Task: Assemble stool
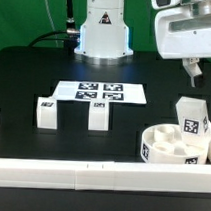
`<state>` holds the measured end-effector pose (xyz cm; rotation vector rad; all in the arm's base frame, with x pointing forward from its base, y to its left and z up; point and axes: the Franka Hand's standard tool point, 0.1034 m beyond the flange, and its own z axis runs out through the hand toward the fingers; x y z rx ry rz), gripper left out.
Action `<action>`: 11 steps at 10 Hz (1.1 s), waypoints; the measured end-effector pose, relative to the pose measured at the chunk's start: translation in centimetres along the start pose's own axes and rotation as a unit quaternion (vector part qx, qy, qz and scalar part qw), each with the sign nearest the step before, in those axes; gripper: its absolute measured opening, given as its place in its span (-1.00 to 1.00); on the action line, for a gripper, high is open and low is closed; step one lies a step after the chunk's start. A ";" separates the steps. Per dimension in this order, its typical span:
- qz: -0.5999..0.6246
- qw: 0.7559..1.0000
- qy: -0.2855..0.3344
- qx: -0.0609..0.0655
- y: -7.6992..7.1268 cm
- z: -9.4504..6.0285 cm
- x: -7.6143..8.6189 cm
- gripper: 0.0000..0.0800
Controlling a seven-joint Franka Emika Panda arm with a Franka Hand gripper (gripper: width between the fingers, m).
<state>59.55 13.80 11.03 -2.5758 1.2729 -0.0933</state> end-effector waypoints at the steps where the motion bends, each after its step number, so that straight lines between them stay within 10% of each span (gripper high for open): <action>1: -0.042 0.999 0.000 -0.001 0.0 0.1 0.0 0.62; 5: -0.347 0.937 0.011 -0.043 -0.4 0.4 0.1 0.62; 9: -0.470 0.881 0.008 -0.049 -0.4 0.4 0.4 0.62; 11: -0.610 0.790 -0.001 -0.067 0.1 0.8 0.9 0.62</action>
Offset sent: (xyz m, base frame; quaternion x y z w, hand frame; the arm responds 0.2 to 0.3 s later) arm 0.0123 -0.0024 -0.0001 -0.0825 0.0353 -0.4870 0.8688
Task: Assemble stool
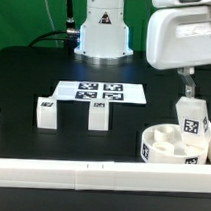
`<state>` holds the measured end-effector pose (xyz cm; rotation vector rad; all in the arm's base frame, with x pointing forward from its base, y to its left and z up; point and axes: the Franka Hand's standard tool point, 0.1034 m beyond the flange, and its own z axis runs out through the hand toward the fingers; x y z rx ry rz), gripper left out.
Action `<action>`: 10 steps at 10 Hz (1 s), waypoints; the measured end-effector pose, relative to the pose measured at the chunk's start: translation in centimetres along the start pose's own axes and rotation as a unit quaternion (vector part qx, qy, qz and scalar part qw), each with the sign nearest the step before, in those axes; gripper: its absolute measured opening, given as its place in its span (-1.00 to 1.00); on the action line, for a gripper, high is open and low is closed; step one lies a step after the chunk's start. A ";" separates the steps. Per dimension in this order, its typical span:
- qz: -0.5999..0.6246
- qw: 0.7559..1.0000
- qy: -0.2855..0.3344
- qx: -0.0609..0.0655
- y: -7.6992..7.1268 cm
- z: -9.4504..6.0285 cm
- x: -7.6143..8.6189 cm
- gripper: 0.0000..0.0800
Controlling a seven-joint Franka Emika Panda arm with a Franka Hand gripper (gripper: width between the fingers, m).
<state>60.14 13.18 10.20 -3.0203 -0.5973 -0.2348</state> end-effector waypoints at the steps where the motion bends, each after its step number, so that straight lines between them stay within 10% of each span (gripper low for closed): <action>1: -0.051 0.999 -0.007 -0.002 0.2 0.2 -0.1 0.62; 10: -0.314 0.949 -0.028 -0.014 2.0 1.1 -0.4 0.62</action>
Offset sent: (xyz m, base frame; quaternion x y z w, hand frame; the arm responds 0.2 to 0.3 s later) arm 0.0000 0.0000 0.0000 0.0000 0.0000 -0.1296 0.9916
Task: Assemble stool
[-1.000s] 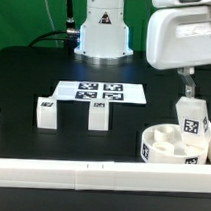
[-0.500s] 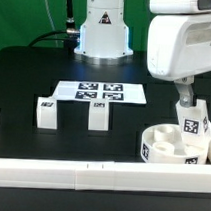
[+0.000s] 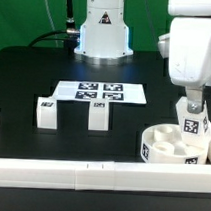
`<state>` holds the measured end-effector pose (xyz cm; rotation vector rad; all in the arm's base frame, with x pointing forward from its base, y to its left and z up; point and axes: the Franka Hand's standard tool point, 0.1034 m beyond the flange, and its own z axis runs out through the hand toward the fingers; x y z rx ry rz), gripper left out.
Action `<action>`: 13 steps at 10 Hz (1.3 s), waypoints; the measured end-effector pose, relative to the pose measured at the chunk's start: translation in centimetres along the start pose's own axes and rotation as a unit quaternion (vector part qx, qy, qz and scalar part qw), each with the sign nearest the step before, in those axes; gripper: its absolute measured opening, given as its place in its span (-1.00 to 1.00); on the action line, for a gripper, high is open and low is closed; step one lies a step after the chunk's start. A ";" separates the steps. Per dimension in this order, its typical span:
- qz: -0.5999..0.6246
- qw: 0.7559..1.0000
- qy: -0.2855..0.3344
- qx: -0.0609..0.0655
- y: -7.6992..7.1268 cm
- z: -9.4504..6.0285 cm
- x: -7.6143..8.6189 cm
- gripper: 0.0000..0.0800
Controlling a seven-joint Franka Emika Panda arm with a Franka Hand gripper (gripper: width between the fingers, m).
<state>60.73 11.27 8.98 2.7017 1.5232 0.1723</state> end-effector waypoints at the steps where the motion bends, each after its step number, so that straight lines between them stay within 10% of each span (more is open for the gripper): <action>1: 0.002 1.000 -0.001 0.001 -0.1 0.3 -0.1 0.62; 4: 0.005 1.000 -0.006 0.006 -0.2 1.2 -0.5 0.62; 6: 0.010 1.000 -0.007 0.007 -0.3 1.3 -0.5 0.03; 8: 0.013 1.000 -0.006 0.006 -0.3 1.2 -0.3 -0.16; 13: 0.111 0.994 -0.006 0.006 -0.3 1.3 -0.4 -0.16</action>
Offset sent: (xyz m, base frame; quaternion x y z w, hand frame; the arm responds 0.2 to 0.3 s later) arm 0.0011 0.0005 -0.0094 0.0099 0.0062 0.0071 0.9999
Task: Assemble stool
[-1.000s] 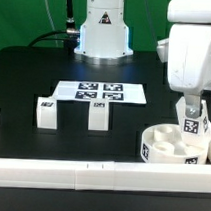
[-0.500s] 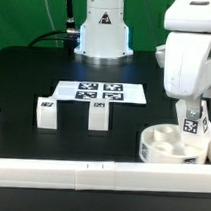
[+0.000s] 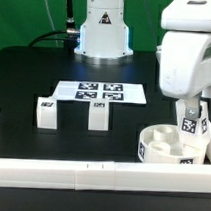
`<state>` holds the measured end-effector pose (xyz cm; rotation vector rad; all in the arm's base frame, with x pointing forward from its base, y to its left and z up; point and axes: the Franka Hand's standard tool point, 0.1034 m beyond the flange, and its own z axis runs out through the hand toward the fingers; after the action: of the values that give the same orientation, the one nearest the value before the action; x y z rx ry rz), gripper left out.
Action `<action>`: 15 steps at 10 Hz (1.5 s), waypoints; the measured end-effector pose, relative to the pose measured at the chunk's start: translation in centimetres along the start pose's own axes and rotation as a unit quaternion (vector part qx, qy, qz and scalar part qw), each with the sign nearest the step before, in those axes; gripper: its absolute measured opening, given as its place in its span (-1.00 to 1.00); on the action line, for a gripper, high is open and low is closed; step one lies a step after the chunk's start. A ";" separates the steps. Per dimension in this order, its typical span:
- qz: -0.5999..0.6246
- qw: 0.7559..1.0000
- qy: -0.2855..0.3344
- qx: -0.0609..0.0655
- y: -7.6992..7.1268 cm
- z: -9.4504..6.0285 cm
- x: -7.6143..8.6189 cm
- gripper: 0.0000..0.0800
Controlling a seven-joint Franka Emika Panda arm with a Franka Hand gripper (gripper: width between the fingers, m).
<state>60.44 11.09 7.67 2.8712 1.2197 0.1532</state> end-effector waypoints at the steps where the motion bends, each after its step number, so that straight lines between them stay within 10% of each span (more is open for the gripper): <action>1: 0.045 0.999 0.003 0.000 0.1 0.0 -0.1 -0.16; 5: 0.297 0.955 0.019 0.007 0.0 0.1 0.0 -0.15; 9: 0.551 0.834 0.033 0.020 -0.5 0.2 0.5 -0.15; 15: 0.696 0.717 0.031 0.029 -0.3 0.0 0.5 -0.15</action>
Offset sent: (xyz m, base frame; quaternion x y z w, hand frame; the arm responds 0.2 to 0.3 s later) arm -0.0175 0.0034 -0.0110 0.0292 -0.0100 0.3128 0.9493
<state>60.60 11.66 7.66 3.0506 -1.1749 0.1916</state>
